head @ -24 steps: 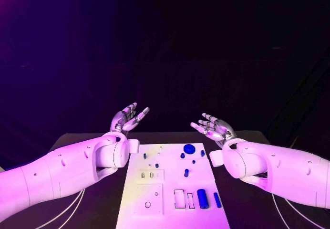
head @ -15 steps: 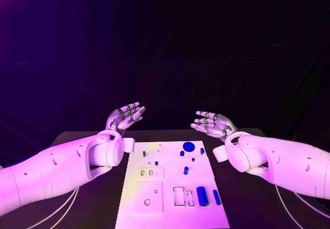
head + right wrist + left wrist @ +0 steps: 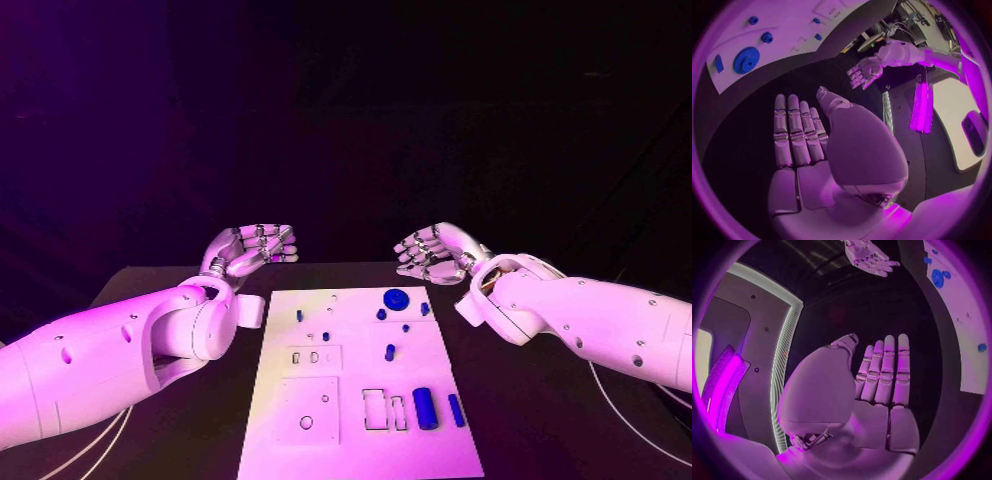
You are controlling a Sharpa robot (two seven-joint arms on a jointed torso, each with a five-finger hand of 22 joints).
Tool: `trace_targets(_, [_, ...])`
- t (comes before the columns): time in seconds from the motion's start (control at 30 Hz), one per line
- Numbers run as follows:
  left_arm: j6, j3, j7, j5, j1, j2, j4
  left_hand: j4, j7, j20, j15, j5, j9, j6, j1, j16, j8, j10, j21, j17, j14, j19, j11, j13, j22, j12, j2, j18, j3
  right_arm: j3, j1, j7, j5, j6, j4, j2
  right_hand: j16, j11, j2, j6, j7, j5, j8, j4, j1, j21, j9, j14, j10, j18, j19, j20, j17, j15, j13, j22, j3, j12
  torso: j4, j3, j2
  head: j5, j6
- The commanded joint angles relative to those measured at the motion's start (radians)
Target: Assemble the parts on the task board
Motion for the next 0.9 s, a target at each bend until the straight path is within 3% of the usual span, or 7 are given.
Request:
trace_targets(0.03, [0.060, 0.005, -0.018, -0.083, 0.006, -0.021, 0.037, -0.001, -0.004, -0.012, -0.012, -0.005, 0.011, 0.021, -0.002, 0.030, 0.010, 0.030, 0.052, 0.041, 0.034, 0.019, -0.008, 0.002, 0.030, -0.007, -0.020, 0.012, 0.026, 0.002, 0.012, -0.090, -0.248, 0.056, -0.001, 0.001, 0.125, -0.055, -0.052, 0.119, -0.038, 0.001, 0.018, -0.025, -0.031, 0.152, 0.022, 0.246, 0.155, 0.014, 0.175, -0.074, 0.126, -0.078, 0.008, 0.080, 0.061, -0.015, 0.0039, 0.0004, 0.029, -0.004, 0.004])
trace_targets(0.23, [0.096, 0.014, -0.049, -0.136, 0.012, -0.070, 0.112, -0.006, -0.005, -0.040, -0.033, -0.006, 0.038, 0.024, -0.018, 0.150, 0.012, 0.062, 0.216, 0.169, 0.077, 0.019, -0.018, 0.005, 0.134, -0.029, -0.059, 0.010, 0.071, 0.004, 0.034, -0.157, -0.422, 0.121, 0.004, 0.005, 0.366, -0.080, -0.082, 0.143, -0.060, 0.003, 0.004, -0.034, -0.064, 0.334, 0.049, 0.363, 0.199, 0.009, 0.248, -0.121, 0.331, -0.115, 0.018, 0.207, 0.096, -0.024, 0.0104, 0.0025, 0.059, -0.010, 0.005])
trace_targets(0.33, [0.126, 0.017, -0.062, -0.155, 0.014, -0.095, 0.151, -0.008, -0.010, -0.052, -0.046, -0.006, 0.054, 0.026, -0.030, 0.275, 0.018, 0.078, 0.317, 0.263, 0.097, 0.015, -0.024, 0.014, 0.199, -0.025, -0.069, 0.010, 0.083, 0.004, 0.040, -0.186, -0.523, 0.150, 0.012, 0.008, 0.675, -0.091, -0.101, 0.148, -0.068, 0.001, -0.001, -0.035, -0.084, 0.678, 0.073, 0.427, 0.210, -0.041, 0.370, -0.135, 0.604, -0.120, 0.031, 0.612, 0.128, -0.023, 0.0177, 0.0020, 0.073, -0.019, 0.005])
trace_targets(0.43, [0.150, 0.019, -0.070, -0.173, 0.015, -0.118, 0.187, -0.014, -0.025, -0.066, -0.058, -0.004, 0.088, 0.035, -0.042, 0.493, 0.039, 0.100, 0.493, 0.412, 0.076, -0.003, -0.037, 0.042, 0.315, 0.004, -0.074, 0.012, 0.103, 0.005, 0.043, -0.212, -0.613, 0.174, 0.023, 0.013, 0.873, -0.084, -0.110, 0.148, -0.072, 0.000, -0.003, -0.035, -0.100, 0.851, 0.094, 0.436, 0.178, -0.068, 0.416, -0.132, 0.799, -0.114, 0.026, 0.832, 0.146, -0.024, 0.0247, 0.0016, 0.086, -0.027, 0.003])
trace_targets(0.53, [0.163, 0.021, -0.075, -0.182, 0.015, -0.130, 0.208, -0.021, -0.027, -0.069, -0.063, -0.005, 0.107, 0.034, -0.046, 0.566, 0.051, 0.101, 0.557, 0.454, 0.066, -0.014, -0.040, 0.058, 0.358, 0.019, -0.080, 0.012, 0.109, 0.005, 0.043, -0.234, -0.675, 0.189, 0.025, 0.020, 1.002, -0.084, -0.110, 0.153, -0.075, 0.001, -0.001, -0.034, -0.114, 0.979, 0.115, 0.446, 0.172, -0.091, 0.461, -0.130, 0.927, -0.112, 0.023, 1.002, 0.153, -0.023, 0.0302, 0.0007, 0.096, -0.029, 0.003])
trace_targets(0.7, [0.174, 0.022, -0.080, -0.188, 0.015, -0.137, 0.219, -0.031, -0.032, -0.076, -0.070, -0.006, 0.131, 0.033, -0.051, 0.682, 0.066, 0.109, 0.723, 0.532, 0.095, 0.106, -0.051, 0.091, 0.573, 0.053, -0.079, -0.018, 0.116, 0.004, 0.042, -0.258, -0.735, 0.208, 0.018, 0.034, 1.075, -0.083, -0.114, 0.152, -0.076, 0.000, -0.003, -0.035, -0.122, 1.053, 0.132, 0.448, 0.163, -0.106, 0.488, -0.127, 0.999, -0.113, 0.020, 1.105, 0.152, -0.024, 0.0359, 0.0018, 0.107, -0.032, 0.005])
trace_targets(0.9, [0.179, 0.022, -0.083, -0.190, 0.015, -0.137, 0.219, -0.035, -0.031, -0.077, -0.070, -0.006, 0.142, 0.022, -0.058, 0.746, 0.067, 0.089, 0.801, 0.585, 0.123, 0.176, -0.050, 0.110, 0.685, 0.066, -0.080, -0.036, 0.120, 0.004, 0.040, -0.275, -0.768, 0.227, 0.010, 0.047, 1.108, -0.081, -0.115, 0.150, -0.075, 0.001, -0.005, -0.035, -0.128, 1.102, 0.142, 0.450, 0.146, -0.118, 0.514, -0.122, 1.029, -0.112, 0.017, 1.175, 0.142, -0.025, 0.0398, -0.0005, 0.117, -0.037, 0.004])
